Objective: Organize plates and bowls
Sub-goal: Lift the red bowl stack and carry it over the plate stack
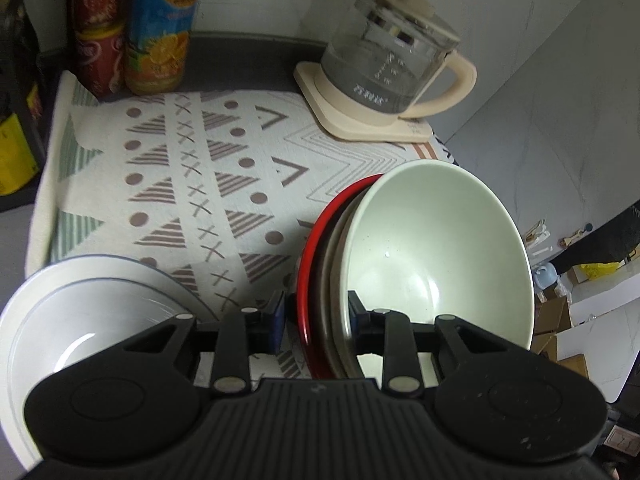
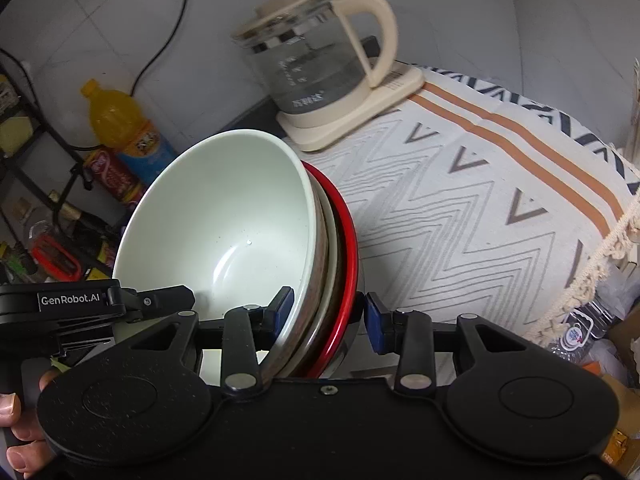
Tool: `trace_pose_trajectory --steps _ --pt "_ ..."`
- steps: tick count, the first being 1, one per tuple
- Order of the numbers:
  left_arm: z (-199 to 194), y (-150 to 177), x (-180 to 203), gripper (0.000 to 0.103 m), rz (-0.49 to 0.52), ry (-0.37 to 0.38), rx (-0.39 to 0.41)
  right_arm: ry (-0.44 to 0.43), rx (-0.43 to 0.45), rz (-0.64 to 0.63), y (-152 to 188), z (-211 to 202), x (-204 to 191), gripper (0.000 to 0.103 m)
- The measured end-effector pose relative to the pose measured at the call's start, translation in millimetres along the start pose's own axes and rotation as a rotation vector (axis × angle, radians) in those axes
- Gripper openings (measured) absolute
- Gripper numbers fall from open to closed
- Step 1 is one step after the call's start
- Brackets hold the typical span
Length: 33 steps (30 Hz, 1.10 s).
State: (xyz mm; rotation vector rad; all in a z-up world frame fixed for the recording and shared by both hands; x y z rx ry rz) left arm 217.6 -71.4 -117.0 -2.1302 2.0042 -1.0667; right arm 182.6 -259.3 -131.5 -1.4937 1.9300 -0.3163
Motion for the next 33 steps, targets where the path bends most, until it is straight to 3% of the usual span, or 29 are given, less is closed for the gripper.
trace_pose_trajectory --steps 18,33 --pt "-74 8 -32 0.028 -0.030 -0.036 0.121 -0.076 0.024 -0.101 23 -24 -57 0.037" --pt "-120 33 -75 0.028 -0.105 -0.078 0.167 -0.118 -0.003 -0.178 59 -27 -100 0.037"
Point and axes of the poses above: each gripper's, at about its wrist camera, not at the fingertips, and z roughly the way its jaws point, x to its right, y to its underside, the point moved 6 cm from there along z, roughly the way its jaws point, and after that the axes turned 6 degrees about y, right-handed, at the moved point
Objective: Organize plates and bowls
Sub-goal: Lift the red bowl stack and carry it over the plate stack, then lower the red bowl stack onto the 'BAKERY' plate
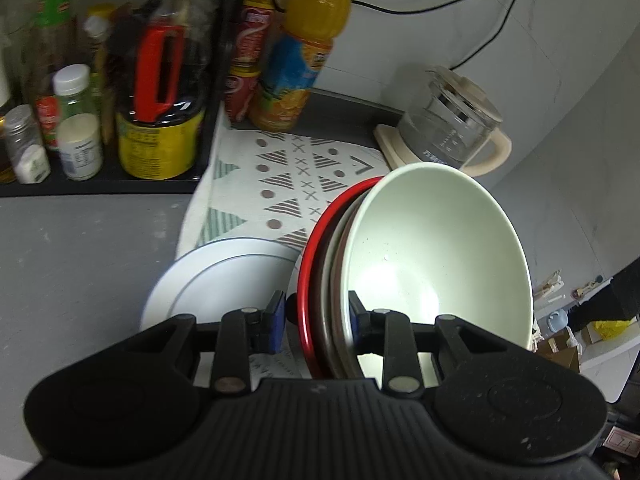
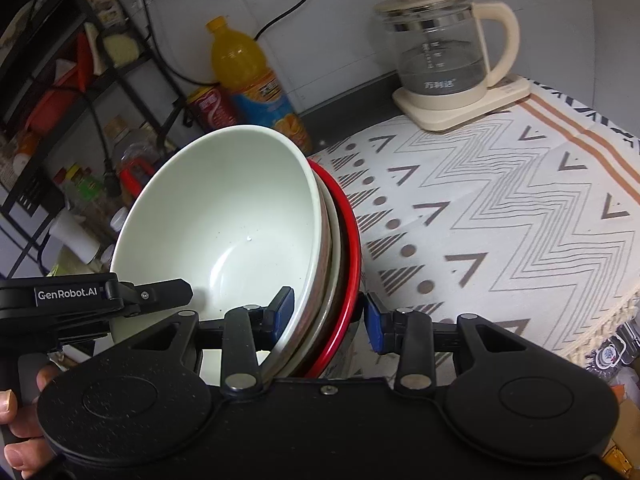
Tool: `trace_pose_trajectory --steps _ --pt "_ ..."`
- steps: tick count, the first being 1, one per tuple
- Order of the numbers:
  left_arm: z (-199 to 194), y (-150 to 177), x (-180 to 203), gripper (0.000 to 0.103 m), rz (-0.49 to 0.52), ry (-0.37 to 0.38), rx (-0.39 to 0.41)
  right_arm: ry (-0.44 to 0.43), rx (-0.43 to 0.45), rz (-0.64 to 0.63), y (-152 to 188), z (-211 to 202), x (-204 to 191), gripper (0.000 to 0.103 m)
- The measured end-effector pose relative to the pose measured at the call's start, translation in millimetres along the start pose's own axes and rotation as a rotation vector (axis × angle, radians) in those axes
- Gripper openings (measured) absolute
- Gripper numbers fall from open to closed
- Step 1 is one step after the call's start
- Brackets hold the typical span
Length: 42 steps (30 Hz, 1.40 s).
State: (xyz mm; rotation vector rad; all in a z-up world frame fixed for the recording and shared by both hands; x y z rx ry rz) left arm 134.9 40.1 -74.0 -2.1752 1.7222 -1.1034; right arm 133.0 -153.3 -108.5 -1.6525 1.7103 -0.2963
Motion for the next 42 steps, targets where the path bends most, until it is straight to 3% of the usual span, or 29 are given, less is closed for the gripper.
trace_pose_trajectory --steps 15,30,42 --pt "-19 15 -49 0.028 -0.066 -0.051 0.001 -0.027 -0.072 -0.046 27 22 -35 0.037" --pt "2 26 -75 0.028 -0.113 -0.076 -0.052 -0.005 -0.156 -0.046 44 49 -32 0.037" --pt "12 27 -83 0.029 -0.136 -0.090 -0.077 -0.019 -0.157 -0.018 41 55 -32 0.040"
Point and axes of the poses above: each gripper's, at about its wrist camera, not at the fingertips, and z roughly the way its jaws point, x to its right, y to its underside, the point moved 6 cm from there along z, roughly the way its jaws point, and after that the axes turned 6 degrees about y, right-handed, at the moved point
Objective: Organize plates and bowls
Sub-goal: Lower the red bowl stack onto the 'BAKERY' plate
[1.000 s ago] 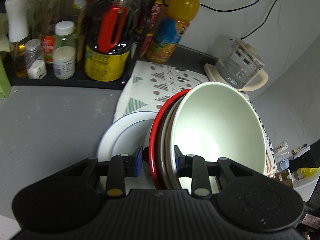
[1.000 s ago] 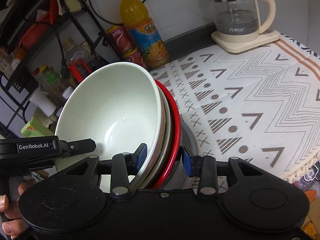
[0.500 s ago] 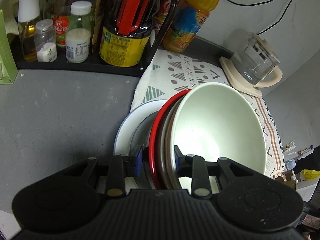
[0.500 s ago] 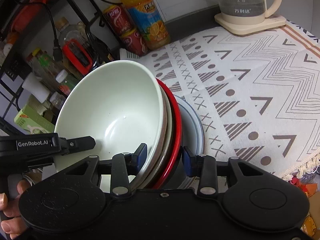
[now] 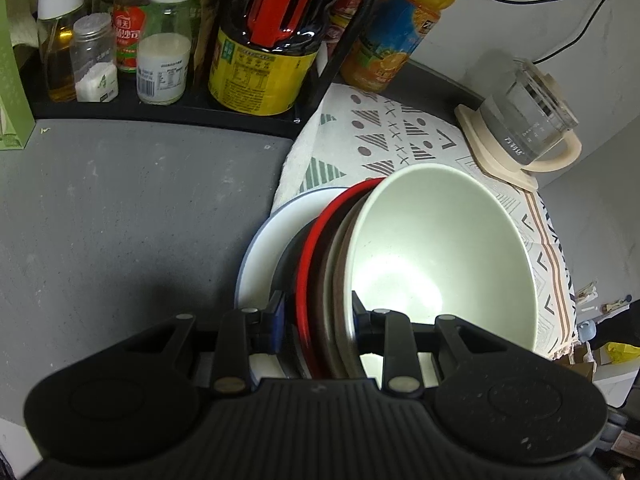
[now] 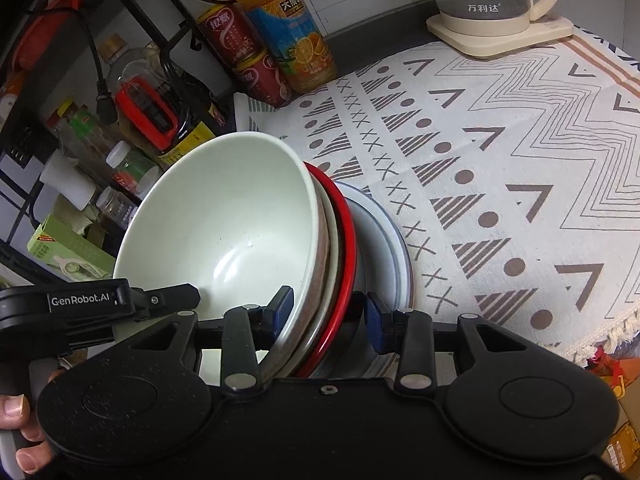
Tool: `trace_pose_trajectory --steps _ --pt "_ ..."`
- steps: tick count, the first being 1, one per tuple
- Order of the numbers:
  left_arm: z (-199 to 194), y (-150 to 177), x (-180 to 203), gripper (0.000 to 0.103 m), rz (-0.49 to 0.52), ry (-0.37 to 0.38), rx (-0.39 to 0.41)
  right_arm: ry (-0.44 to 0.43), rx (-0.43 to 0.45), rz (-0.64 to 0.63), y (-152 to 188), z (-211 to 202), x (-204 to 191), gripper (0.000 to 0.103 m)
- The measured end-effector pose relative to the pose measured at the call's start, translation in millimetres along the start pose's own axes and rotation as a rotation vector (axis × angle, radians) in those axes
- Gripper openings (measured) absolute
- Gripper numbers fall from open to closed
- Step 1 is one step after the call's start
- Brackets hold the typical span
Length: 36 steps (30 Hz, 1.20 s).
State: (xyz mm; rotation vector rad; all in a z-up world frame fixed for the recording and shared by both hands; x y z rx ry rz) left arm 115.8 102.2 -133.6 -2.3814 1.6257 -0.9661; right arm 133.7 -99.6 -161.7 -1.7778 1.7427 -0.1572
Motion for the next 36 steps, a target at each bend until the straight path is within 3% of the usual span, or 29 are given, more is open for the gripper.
trace_pose_trajectory --steps 2,8,10,19,22,30,36 --pt "0 0 -1 0.029 -0.008 0.004 0.001 -0.008 0.002 0.005 0 1 -2 0.046" --pt "-2 0 -1 0.032 0.002 -0.016 0.008 0.016 0.029 -0.030 -4 -7 -10 0.049" --pt "-5 -2 -1 0.034 -0.001 -0.014 0.013 0.028 0.048 -0.030 -7 -14 -10 0.058" --pt "-31 -12 7 0.077 0.042 -0.029 0.070 0.084 0.159 -0.014 -12 -47 -10 0.092" --pt "-44 -15 12 0.085 0.065 -0.033 0.100 0.114 0.192 -0.005 -8 -59 -9 0.101" --pt "-65 -14 28 0.090 0.111 0.023 0.099 0.168 0.250 0.030 0 -94 0 0.103" --pt "-75 -10 41 0.103 0.146 0.052 0.108 0.201 0.284 0.050 5 -113 12 0.103"
Point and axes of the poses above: each gripper's, at about its wrist camera, not at the fingertips, and z roughly the way its jaws point, x to its right, y to its underside, the point moved 6 cm from there along z, roughly the way its jaws point, and after that the axes turned 6 degrees about y, right-handed, at the moved point
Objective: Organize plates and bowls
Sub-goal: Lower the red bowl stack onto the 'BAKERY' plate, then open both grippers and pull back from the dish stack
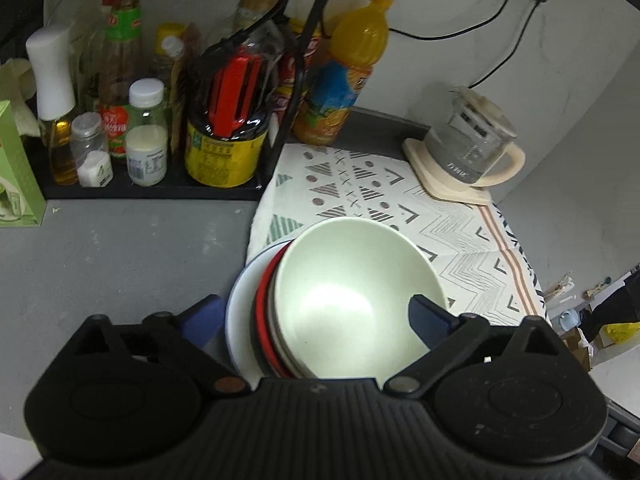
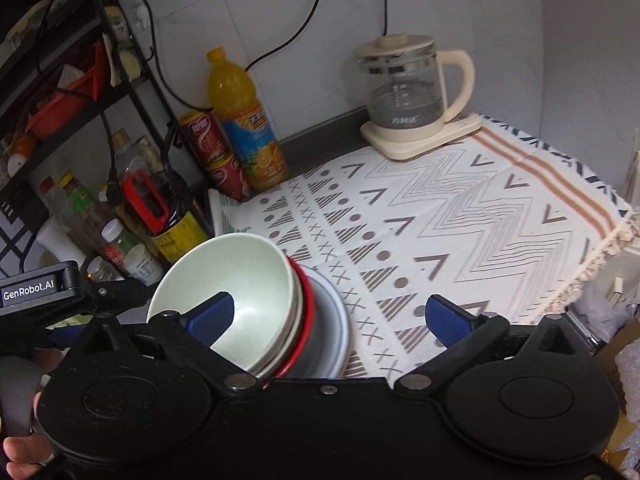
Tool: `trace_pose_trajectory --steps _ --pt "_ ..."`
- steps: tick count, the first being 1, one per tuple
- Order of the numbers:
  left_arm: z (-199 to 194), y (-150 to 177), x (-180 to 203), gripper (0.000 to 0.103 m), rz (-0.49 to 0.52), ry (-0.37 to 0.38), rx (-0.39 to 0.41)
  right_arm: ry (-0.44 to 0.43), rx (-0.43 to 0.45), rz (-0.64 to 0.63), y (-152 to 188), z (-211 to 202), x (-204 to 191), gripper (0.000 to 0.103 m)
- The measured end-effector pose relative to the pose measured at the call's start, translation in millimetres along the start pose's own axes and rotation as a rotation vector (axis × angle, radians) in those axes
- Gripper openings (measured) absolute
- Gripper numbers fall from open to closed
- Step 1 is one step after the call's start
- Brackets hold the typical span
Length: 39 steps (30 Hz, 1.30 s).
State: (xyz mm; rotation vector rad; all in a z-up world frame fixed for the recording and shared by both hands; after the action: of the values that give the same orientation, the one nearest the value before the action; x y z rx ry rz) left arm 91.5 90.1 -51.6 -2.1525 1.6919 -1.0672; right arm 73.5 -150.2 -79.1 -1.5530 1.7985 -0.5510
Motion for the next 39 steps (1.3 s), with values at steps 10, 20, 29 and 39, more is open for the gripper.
trace_pose_trajectory --steps 10,20,29,39 --pt "-22 11 27 0.103 0.063 0.010 0.069 0.052 0.083 0.009 1 -41 39 0.103" --pt "-58 40 51 0.103 0.082 -0.003 0.088 0.086 0.094 0.039 20 -86 81 0.103" --pt "-81 78 68 0.103 0.133 -0.009 0.074 0.091 0.103 0.013 44 -117 101 0.103" --pt "-102 118 77 0.103 0.191 -0.049 0.072 0.090 0.089 -0.013 71 -141 115 0.103"
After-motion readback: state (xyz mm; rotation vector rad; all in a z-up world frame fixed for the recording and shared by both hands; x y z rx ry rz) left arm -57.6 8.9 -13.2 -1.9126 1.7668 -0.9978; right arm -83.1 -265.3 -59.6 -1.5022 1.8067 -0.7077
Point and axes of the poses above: each gripper's, at about its wrist camera, not at the fingertips, and z roughly the way its jaws point, x to its right, y to its underside, the point moved 6 cm from there along z, roughly the way its jaws point, and after that the axes turned 6 degrees about y, right-handed, at the moved point
